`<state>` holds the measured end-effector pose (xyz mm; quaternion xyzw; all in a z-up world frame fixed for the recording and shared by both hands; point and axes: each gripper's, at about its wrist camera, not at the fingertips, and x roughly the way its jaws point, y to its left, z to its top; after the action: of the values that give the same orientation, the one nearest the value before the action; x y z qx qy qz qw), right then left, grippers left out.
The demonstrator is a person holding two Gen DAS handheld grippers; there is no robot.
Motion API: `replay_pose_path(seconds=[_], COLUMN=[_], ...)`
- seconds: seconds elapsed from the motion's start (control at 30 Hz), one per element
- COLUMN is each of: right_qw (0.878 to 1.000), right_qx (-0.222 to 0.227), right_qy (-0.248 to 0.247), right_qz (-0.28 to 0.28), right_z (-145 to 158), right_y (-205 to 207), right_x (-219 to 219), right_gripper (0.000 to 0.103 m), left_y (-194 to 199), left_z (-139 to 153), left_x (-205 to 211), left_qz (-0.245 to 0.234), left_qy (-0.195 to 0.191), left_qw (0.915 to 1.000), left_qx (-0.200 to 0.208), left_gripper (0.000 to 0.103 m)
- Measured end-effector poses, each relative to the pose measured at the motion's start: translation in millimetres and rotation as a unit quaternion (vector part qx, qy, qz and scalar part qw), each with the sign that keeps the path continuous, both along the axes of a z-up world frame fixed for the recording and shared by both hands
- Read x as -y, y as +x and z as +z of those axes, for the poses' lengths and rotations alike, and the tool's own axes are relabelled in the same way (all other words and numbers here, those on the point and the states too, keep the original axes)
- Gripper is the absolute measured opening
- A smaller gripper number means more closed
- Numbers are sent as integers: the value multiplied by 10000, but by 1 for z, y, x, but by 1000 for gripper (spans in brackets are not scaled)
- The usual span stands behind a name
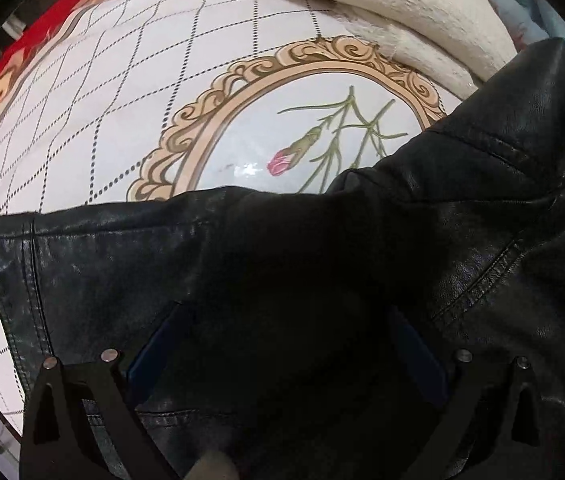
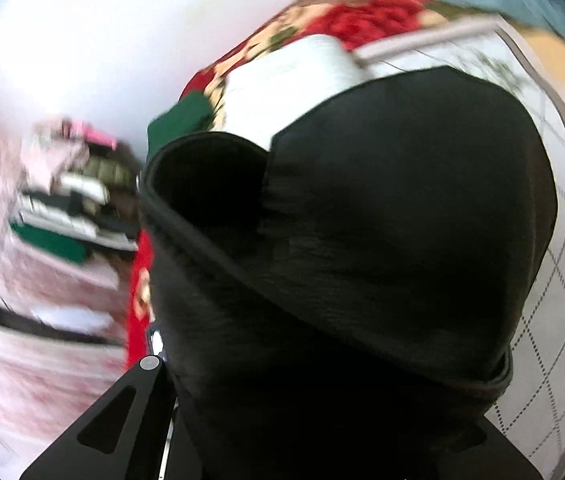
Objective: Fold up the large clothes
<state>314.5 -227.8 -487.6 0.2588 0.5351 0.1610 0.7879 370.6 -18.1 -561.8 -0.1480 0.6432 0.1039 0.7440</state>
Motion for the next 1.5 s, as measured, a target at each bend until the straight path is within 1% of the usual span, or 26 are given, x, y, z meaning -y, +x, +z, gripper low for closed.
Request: replay_pose_path(seconds=[0.1, 0.2, 0.3, 0.37, 0.4, 0.47, 0.5, 0.53, 0.6, 0.7, 0.73, 0.8, 0.83, 0.87, 0.9, 0.93, 0.97, 1.0, 1.1, 1.13, 1.2, 1.3, 1.33, 1.37, 1.43, 1.5], right_qw=[9983, 9933, 9787, 9629, 9556, 9348, 9280, 9196, 8964, 8553, 8342, 8064, 7901, 7778, 7680, 7607, 7577, 7626, 8027, 8156, 8441, 8657, 8720, 8838, 9069, 9157], right_qx=[127, 331, 570, 739, 811, 994, 1065, 1130, 1306, 1584, 1696, 1737, 1693, 1572, 1371, 1137, 1072, 1014, 491, 262, -456, -1268, -1437, -1563, -1655, -1620], right_qy=[-503, -939, -1607, -2069, -2237, -2636, -2727, -2831, -3083, -3419, -3544, -3648, -3709, -3757, -3782, -3782, -3773, -3648, -2824, -2480, -1499, -327, -92, 17, -123, -664], right_qz=[265, 587, 1145, 1568, 1737, 2163, 2305, 2478, 2903, 3557, 3869, 4317, 4577, 4787, 4983, 5151, 5215, 5245, 5230, 5222, 5128, 4832, 4679, 4409, 3872, 3618], right_z=[14, 30, 44, 48, 48, 43, 39, 35, 20, -5, -20, -46, -63, -77, -93, -108, -115, -112, -85, -75, -54, -30, -24, -19, -17, -27], right_y=[0, -2, -15, -24, -29, -42, -38, -46, -69, -114, -133, -168, -187, -204, -219, -231, -240, -248, -238, -228, -204, -168, -157, -142, -115, -89], right_x=[-33, -67, -112, -149, -167, -210, -228, -249, -295, -354, -378, -408, -422, -430, -436, -443, -440, -438, -428, -422, -397, -355, -341, -322, -295, -271], right_gripper=[16, 16, 16, 16, 16, 16, 17, 17, 18, 19, 19, 19, 22, 23, 30, 41, 46, 58, 60, 63, 66, 67, 67, 67, 67, 67], left_y=[-8, -32, -71, -110, -135, -169, -196, -213, -257, -303, -307, -321, -328, -330, -335, -334, -332, -332, -327, -323, -313, -295, -289, -282, -266, -255], left_z=[11, 40, 67, 84, 95, 109, 119, 122, 130, 144, 145, 143, 142, 143, 146, 147, 149, 154, 167, 173, 183, 189, 187, 182, 161, 134], left_x=[-15, -44, -91, -137, -162, -184, -205, -210, -233, -253, -256, -268, -273, -274, -277, -279, -280, -283, -285, -284, -279, -262, -256, -247, -225, -207], left_qz=[128, 477, 1046, 1545, 1860, 2292, 2596, 2769, 3082, 3488, 3565, 3714, 3807, 3874, 3937, 3983, 4006, 4016, 3902, 3844, 3685, 3432, 3349, 3247, 2948, 2678], left_qy=[-48, 100, 172, 285, 375, 529, 619, 692, 875, 1060, 1088, 1089, 1072, 1058, 1042, 1027, 1011, 986, 967, 937, 888, 740, 659, 580, 558, 645], left_qw=[9999, 9988, 9942, 9873, 9816, 9719, 9637, 9583, 9473, 9312, 9279, 9221, 9185, 9158, 9133, 9115, 9106, 9103, 9149, 9174, 9237, 9335, 9369, 9411, 9520, 9606], left_qx=[-64, 84, 207, 215, 195, 131, 104, 92, 38, 12, 5, -5, -16, -7, 19, 60, 92, 173, 358, 427, 559, 728, 748, 748, 610, 378], left_gripper=[103, 103, 103, 103, 103, 103, 103, 103, 103, 103, 103, 103, 103, 103, 103, 103, 103, 103, 103, 103, 103, 103, 103, 103, 103, 103])
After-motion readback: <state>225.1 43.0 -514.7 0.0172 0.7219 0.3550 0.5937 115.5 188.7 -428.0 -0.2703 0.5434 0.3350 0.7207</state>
